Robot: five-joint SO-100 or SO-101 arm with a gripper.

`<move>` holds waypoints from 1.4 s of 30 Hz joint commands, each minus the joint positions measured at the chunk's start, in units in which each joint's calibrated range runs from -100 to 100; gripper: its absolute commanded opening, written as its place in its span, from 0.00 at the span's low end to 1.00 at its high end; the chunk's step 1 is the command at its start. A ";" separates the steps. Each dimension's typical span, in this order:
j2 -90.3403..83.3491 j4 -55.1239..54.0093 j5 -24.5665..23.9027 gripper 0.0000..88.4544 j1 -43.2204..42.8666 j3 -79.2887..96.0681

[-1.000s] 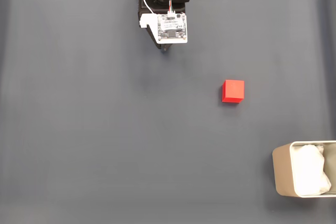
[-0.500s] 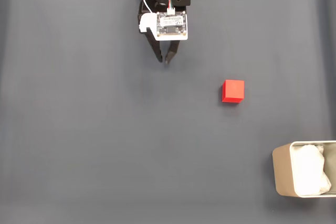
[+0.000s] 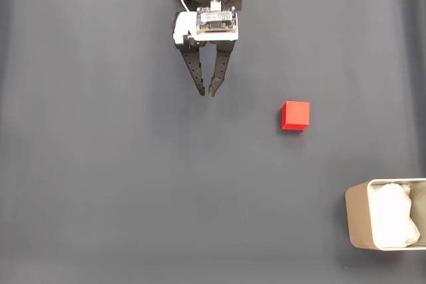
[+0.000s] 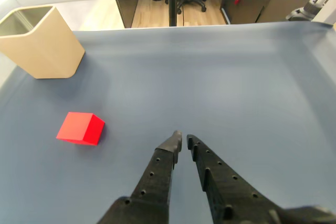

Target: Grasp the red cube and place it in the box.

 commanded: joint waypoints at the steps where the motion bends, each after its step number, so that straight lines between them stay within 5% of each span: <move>1: 5.09 -1.41 -0.73 0.00 -0.14 -9.19; 28: 33.08 12.69 3.86 0.01 -16.62 -42.50; 42: 41.40 17.94 4.69 0.10 -25.85 -51.26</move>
